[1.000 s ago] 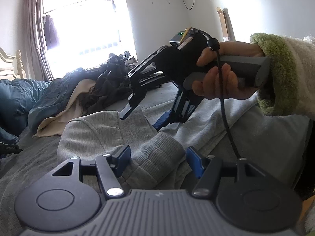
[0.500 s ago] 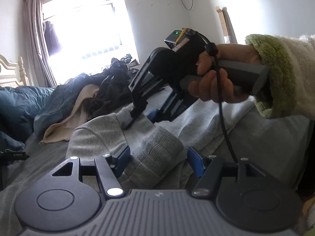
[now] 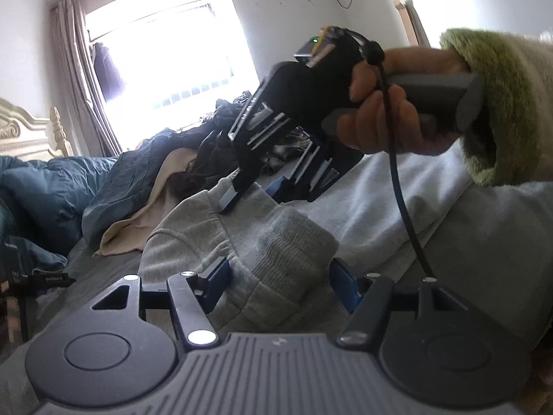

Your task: Fold clothes

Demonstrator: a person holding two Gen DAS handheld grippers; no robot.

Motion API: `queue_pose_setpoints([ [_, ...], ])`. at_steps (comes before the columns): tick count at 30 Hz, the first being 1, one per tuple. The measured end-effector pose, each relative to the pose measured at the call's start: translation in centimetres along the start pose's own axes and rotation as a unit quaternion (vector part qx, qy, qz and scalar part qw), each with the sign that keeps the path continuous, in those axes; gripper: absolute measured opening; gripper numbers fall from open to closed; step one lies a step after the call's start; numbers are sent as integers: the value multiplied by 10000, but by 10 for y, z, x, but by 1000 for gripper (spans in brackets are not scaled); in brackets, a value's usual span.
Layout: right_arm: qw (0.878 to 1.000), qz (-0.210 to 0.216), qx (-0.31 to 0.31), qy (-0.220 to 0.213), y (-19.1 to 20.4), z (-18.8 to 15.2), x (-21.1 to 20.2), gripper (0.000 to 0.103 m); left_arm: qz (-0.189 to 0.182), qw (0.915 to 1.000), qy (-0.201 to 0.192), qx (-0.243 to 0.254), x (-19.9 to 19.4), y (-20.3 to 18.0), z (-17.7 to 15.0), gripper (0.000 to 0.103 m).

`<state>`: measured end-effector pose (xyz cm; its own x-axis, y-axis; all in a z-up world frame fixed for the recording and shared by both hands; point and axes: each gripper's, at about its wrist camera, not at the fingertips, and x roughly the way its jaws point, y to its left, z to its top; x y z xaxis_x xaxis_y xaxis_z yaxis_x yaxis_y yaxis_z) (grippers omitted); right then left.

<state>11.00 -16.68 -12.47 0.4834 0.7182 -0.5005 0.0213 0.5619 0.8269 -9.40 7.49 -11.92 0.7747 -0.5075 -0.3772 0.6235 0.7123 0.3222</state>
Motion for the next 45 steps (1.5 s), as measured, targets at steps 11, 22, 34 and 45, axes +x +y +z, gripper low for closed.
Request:
queue_pose_setpoints([
  [11, 9996, -88, -249, 42, 4, 4, 3, 22, -17, 9975, -107, -705, -1, 13, 4, 53],
  [22, 9947, -238, -993, -70, 30, 15, -12, 21, 49, 9963, -337, -790, -3, 8, 31, 41],
  [34, 9886, -372, -1419, -343, 29, 32, -66, 21, -215, 9955, -639, -662, 15, -28, 77, 37],
  [45, 9851, -519, -1547, -550, 1, 53, -146, 21, -607, 9937, -844, -421, 40, -87, 130, 35],
])
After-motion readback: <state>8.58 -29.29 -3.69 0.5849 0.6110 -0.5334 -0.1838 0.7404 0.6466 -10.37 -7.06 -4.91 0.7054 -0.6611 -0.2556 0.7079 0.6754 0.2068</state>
